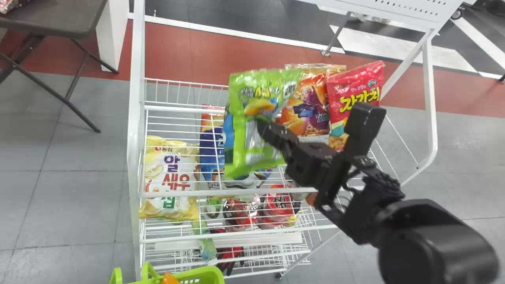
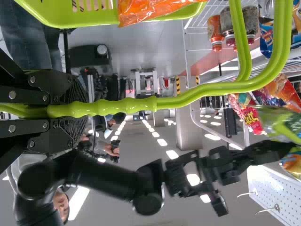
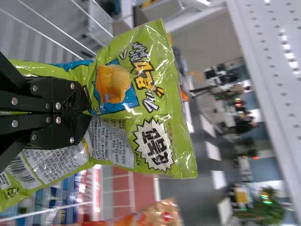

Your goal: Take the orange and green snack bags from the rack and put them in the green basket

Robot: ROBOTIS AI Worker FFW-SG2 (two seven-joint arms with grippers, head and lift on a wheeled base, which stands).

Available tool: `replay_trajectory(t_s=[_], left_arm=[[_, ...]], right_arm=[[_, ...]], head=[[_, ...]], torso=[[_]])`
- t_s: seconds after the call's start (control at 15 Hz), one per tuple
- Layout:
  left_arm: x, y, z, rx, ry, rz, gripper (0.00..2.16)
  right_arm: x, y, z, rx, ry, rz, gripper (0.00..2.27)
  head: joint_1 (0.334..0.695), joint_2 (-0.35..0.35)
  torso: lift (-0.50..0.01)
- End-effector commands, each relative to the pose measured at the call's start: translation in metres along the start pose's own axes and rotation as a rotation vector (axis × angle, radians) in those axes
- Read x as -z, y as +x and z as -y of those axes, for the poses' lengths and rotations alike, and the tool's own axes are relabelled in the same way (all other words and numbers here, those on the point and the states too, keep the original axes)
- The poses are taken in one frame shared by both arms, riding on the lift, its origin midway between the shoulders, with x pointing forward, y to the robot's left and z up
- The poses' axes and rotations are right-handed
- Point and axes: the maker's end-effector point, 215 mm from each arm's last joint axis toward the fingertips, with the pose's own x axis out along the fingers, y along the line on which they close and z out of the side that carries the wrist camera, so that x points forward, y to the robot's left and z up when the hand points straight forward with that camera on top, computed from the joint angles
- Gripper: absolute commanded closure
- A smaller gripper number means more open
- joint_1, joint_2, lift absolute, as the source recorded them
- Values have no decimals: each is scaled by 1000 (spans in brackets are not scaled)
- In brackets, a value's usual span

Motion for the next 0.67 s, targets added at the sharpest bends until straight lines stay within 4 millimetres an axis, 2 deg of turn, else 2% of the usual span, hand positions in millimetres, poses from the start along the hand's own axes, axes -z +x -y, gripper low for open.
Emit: replay_trajectory(t_s=[0.0,0.27,0.33,0.47,0.6], left_arm=[[0,0,-1,-2,-1,1,2024],[0,1,-1,-3,-1,2,2024],[0,1,-1,-3,-1,2,2024],[0,1,-1,-3,-1,1,2024],[-1,2,-1,-4,0,1,2024]], right_arm=[[43,-35,-24,-49,53,-172,2246],[121,-85,-46,-85,108,-461,2246],[131,-91,-50,-97,120,-492,2246],[140,-92,-59,-115,125,-512,2246],[156,-93,-76,-158,130,-552,2246]], head=[[695,-350],[695,-350],[695,-350],[695,-350],[695,-350]], torso=[[0],[0],[0],[0],[0]])
